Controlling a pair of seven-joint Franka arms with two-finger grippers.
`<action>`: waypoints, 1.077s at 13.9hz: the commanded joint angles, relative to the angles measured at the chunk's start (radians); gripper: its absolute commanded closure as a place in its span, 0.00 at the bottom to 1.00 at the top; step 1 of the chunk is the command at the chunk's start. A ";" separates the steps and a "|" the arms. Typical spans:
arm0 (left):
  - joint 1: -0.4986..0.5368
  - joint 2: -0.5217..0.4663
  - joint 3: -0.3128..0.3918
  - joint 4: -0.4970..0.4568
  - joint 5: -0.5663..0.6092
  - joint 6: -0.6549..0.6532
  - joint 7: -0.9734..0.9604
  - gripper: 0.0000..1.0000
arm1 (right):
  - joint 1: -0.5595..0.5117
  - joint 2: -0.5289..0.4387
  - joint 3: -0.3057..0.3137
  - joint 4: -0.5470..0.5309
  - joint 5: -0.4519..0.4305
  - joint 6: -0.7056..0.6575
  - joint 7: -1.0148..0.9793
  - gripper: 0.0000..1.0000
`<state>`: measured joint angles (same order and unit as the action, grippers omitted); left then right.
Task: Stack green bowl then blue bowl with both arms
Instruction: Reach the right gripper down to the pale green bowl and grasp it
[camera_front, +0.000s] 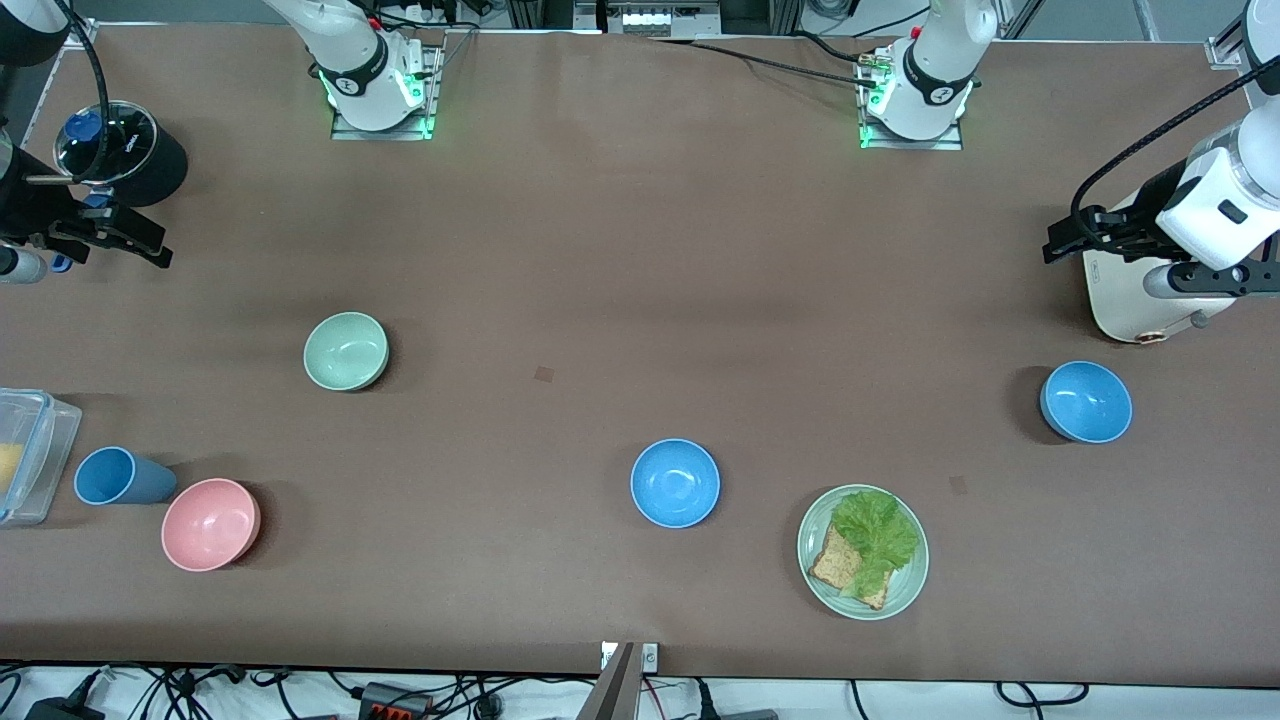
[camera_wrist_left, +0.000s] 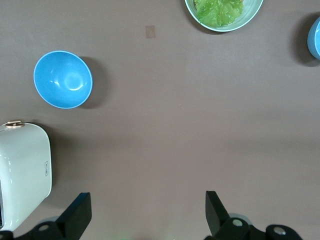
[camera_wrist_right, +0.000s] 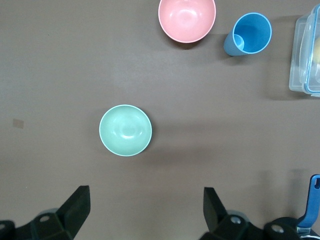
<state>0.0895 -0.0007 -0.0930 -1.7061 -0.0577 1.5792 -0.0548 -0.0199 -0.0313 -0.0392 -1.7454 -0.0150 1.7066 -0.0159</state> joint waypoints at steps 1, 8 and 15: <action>0.004 -0.004 0.003 -0.003 -0.022 0.008 0.021 0.00 | 0.003 -0.019 0.002 -0.017 0.001 -0.004 -0.013 0.00; 0.006 -0.002 0.004 0.003 -0.022 0.008 0.029 0.00 | 0.023 0.072 0.002 -0.028 0.001 0.011 -0.012 0.00; 0.015 0.005 0.004 0.005 -0.024 0.008 0.038 0.00 | 0.064 0.378 0.001 -0.032 0.000 0.209 -0.002 0.00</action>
<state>0.0947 0.0017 -0.0925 -1.7059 -0.0577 1.5818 -0.0499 0.0449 0.2682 -0.0350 -1.7880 -0.0150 1.8588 -0.0171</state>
